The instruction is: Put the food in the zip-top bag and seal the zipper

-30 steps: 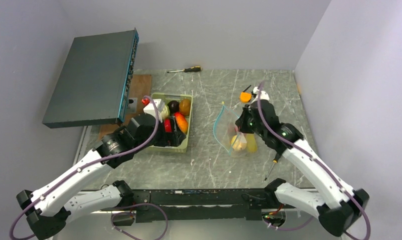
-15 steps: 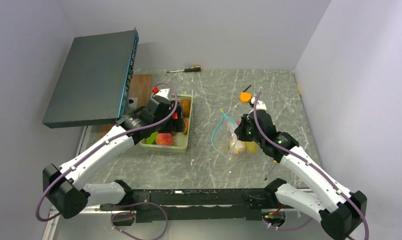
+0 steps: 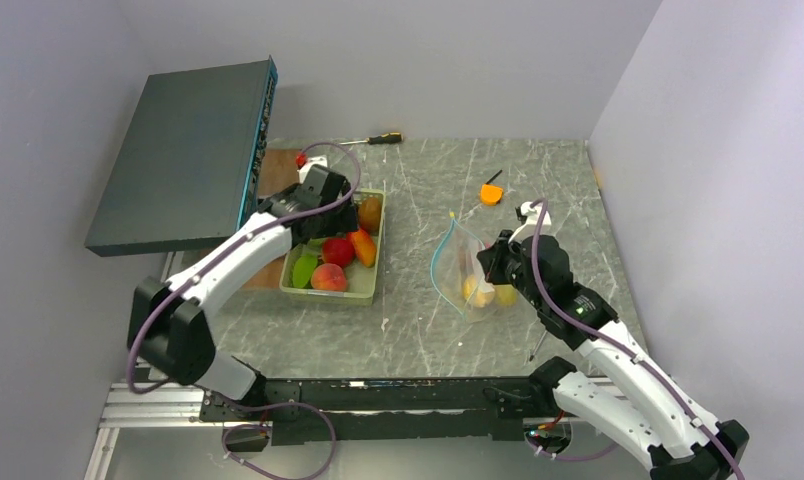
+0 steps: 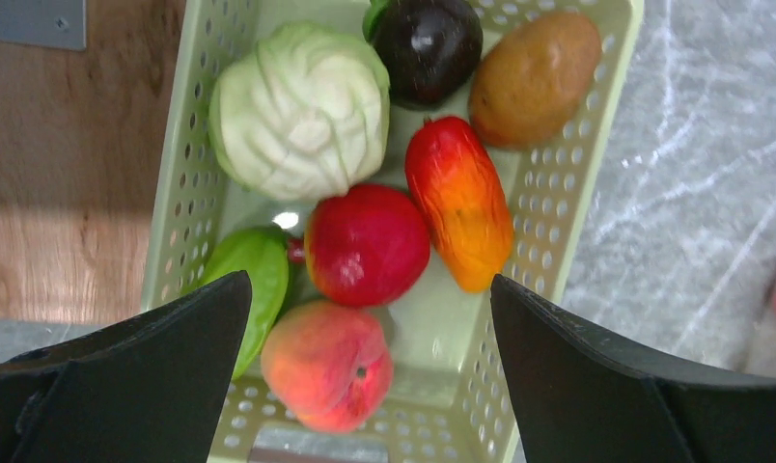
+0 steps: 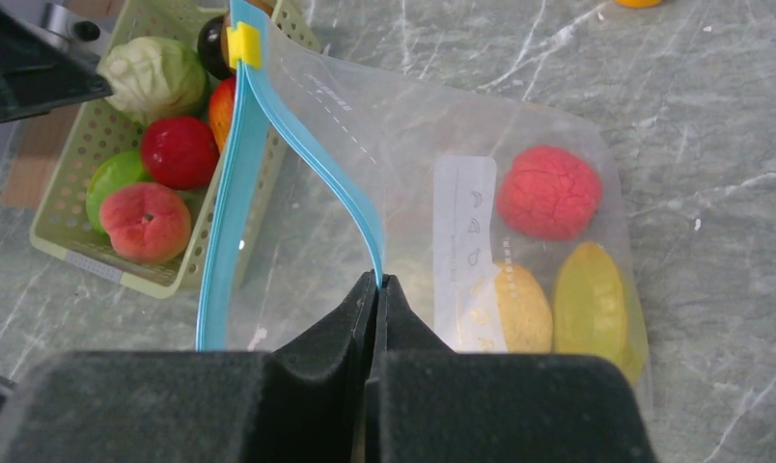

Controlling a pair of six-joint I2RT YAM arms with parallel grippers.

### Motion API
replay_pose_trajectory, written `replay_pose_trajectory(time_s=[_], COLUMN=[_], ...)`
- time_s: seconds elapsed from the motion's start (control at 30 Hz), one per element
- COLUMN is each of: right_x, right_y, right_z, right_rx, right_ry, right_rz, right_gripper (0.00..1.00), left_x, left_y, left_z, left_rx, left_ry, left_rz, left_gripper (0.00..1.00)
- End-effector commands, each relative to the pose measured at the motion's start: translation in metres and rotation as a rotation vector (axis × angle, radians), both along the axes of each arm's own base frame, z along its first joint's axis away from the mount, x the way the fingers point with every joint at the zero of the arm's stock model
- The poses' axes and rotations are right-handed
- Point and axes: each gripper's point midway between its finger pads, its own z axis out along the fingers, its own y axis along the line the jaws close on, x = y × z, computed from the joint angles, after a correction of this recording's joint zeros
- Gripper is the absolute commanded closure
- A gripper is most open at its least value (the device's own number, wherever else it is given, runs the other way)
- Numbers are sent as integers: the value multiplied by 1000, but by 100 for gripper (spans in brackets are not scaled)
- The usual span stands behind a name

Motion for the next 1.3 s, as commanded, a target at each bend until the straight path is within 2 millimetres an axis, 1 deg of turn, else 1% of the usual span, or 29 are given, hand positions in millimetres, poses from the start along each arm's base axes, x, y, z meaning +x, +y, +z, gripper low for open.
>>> replay_pose_trajectory(time_s=[0.0, 0.07, 0.17, 0.33, 0.47, 0.57, 0.63, 0.73, 0.9, 1.13, 1.27], right_x=[5, 3, 1, -3, -2, -2, -2, -1, 0, -1, 0], right_y=[3, 3, 4, 10, 10, 8, 10, 7, 9, 9, 9], right_z=[24, 26, 27, 26, 23, 23, 23, 22, 21, 19, 21], right_rx=[29, 30, 29, 37, 31, 30, 29, 21, 20, 18, 21], right_ry=[-102, -112, -118, -122, -121, -118, -119, -112, -108, -103, -107], right_rz=[-4, -2, -4, 15, 13, 5, 14, -5, 3, 4, 3], right_gripper=[100, 100, 100, 100, 100, 100, 100, 100, 100, 100, 100], left_x=[31, 36, 42, 43, 41, 46, 47, 50, 53, 57, 62], left_y=[5, 6, 10, 19, 24, 23, 22, 24, 31, 30, 27], left_z=[3, -8, -19, -28, -39, -48, -51, -52, -56, -63, -67], left_rx=[66, 96, 125, 154, 194, 216, 212, 229, 279, 289, 291], left_ry=[-18, 10, 22, 14, 53, 60, 67, 54, 38, 25, 18], left_rz=[117, 149, 196, 265, 309, 303, 308, 310, 315, 293, 267], left_gripper=[0, 0, 0, 0, 0, 0, 0, 0, 0, 0, 0])
